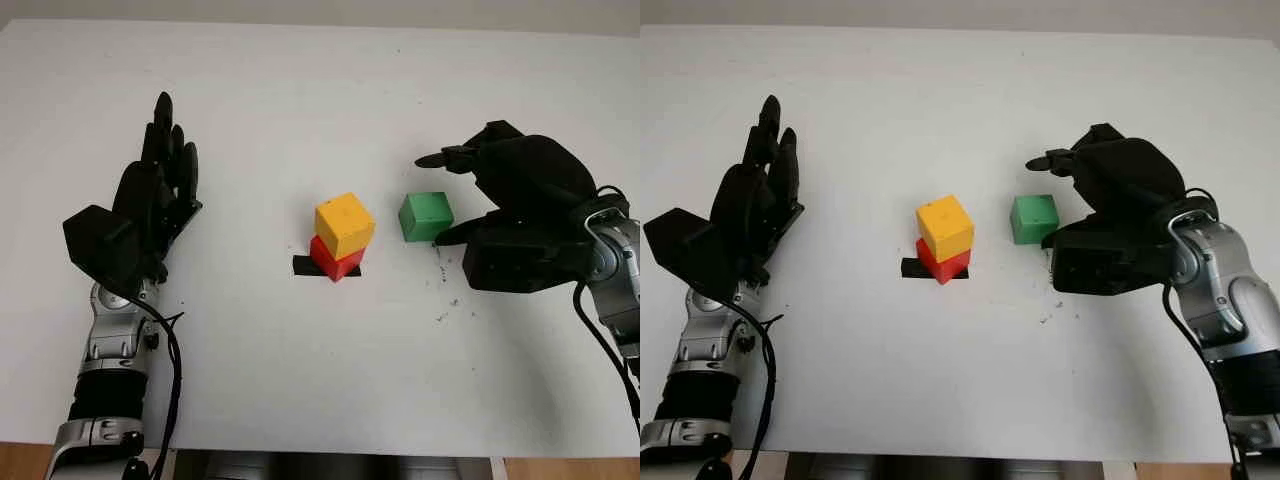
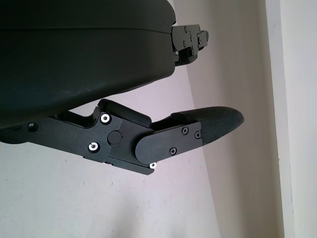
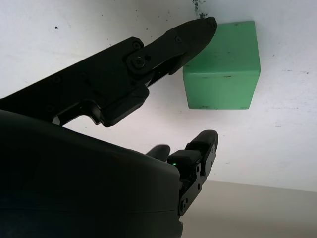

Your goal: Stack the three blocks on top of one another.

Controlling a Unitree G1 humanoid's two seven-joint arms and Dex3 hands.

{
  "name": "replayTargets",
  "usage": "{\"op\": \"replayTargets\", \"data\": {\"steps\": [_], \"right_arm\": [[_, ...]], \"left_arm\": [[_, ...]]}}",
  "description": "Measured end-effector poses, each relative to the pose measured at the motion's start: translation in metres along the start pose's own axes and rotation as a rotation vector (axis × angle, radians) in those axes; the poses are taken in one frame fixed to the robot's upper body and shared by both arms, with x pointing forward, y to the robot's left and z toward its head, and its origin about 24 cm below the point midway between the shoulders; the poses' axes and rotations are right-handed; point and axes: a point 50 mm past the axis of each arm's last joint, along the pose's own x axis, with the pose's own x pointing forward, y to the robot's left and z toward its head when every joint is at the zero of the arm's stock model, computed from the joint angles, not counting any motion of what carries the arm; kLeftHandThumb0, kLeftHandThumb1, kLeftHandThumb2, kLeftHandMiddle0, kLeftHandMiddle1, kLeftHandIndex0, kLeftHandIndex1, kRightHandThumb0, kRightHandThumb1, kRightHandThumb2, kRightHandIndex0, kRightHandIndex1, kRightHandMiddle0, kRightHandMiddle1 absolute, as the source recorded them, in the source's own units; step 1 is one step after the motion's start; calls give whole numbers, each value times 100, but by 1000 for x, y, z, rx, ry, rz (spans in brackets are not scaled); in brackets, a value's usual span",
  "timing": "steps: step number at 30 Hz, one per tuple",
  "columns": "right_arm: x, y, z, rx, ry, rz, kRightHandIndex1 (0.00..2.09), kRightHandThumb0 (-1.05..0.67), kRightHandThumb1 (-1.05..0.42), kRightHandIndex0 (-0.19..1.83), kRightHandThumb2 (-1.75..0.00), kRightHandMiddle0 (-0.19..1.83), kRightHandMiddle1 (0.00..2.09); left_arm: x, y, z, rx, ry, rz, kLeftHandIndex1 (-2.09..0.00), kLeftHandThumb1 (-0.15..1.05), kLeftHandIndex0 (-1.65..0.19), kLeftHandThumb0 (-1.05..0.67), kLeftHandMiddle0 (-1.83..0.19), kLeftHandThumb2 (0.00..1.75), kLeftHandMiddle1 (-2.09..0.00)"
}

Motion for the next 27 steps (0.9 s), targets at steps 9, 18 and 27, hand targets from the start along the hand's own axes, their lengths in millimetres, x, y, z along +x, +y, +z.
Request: {"op": "replayTargets", "data": {"steps": [9, 18, 27], "right_arm": [[0, -1, 2, 8, -12, 3, 15, -75, -82, 20, -5, 52, 37], [-1, 2, 2, 22, -20, 9, 13, -71, -81, 24, -5, 60, 41], [-1, 10, -4, 47, -26, 0, 11, -67, -84, 27, -6, 64, 47]], "left_arm": [[-1, 0, -2, -1, 10, 1, -5, 105, 13, -68, 13, 69, -5], [-1, 1, -4, 0, 10, 2, -6, 105, 11, -67, 11, 68, -6], [-1, 1, -4, 0, 13, 3, -6, 105, 12, -68, 11, 69, -5]]}}
